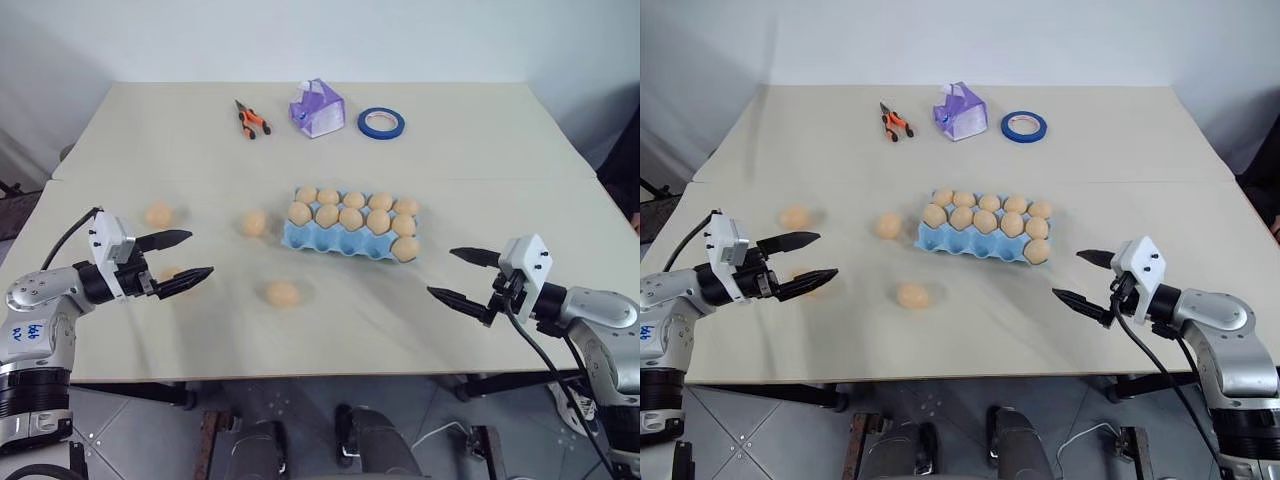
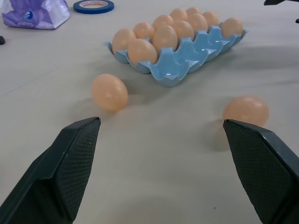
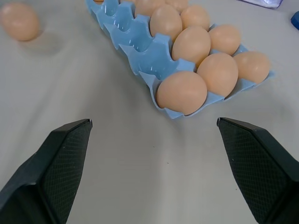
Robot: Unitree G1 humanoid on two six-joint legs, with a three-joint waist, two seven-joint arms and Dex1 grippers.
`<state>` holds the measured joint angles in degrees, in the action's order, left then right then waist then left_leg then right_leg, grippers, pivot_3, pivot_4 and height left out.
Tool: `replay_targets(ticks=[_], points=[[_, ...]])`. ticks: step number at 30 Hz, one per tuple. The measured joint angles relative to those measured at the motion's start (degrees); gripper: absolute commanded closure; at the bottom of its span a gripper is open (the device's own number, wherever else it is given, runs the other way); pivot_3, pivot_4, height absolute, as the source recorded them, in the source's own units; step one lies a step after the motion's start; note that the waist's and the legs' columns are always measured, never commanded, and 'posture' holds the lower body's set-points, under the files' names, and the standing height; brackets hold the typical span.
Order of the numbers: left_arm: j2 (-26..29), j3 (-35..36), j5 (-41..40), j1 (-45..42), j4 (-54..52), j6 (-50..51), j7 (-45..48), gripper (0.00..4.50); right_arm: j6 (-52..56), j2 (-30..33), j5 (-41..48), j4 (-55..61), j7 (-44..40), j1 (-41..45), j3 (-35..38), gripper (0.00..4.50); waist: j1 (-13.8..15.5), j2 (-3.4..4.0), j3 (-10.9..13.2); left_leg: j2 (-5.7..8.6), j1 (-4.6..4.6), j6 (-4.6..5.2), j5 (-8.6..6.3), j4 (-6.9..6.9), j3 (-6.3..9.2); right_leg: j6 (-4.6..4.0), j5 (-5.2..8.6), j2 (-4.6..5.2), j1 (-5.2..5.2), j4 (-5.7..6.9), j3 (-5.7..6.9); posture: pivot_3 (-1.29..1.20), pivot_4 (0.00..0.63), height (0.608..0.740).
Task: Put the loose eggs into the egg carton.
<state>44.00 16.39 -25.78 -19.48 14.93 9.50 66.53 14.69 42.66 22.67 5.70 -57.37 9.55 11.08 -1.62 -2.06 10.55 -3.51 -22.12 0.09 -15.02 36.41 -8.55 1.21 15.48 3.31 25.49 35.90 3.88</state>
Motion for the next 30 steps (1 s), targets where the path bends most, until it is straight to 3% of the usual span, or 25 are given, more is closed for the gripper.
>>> replay_targets(ticks=[11,24,30], points=[[0.8,-1.0,0.3,-0.2,-2.3,4.4,-2.4,0.01,-1.1,-0.1,-0.8,-1.2,0.7,0.3,0.0,0.0,0.0,0.0,0.0,-0.01,0.01,-0.01,0.0,0.0,0.0,0.0,0.0,-0.01,0.0,0.02,-0.01,0.0,0.15,0.74],[3.8,6.7,-4.0,10.0,-20.4,14.7,-9.1,0.01,-1.3,-0.1,-0.8,-3.2,0.9,2.0,0.2,0.0,0.0,0.02,0.0,-0.01,0.02,-0.03,-0.01,0.01,0.0,-0.01,0.0,0.01,0.0,0.01,-0.07,0.0,0.15,0.74],[-0.3,5.8,-7.4,8.6,-30.6,20.3,-17.1,0.01,-2.0,-0.1,-0.8,-3.8,0.8,3.1,0.1,0.0,0.1,0.02,0.0,0.0,0.01,-0.01,0.0,0.01,0.0,0.01,0.0,0.0,0.0,0.01,-0.1,0.0,0.15,0.74]])
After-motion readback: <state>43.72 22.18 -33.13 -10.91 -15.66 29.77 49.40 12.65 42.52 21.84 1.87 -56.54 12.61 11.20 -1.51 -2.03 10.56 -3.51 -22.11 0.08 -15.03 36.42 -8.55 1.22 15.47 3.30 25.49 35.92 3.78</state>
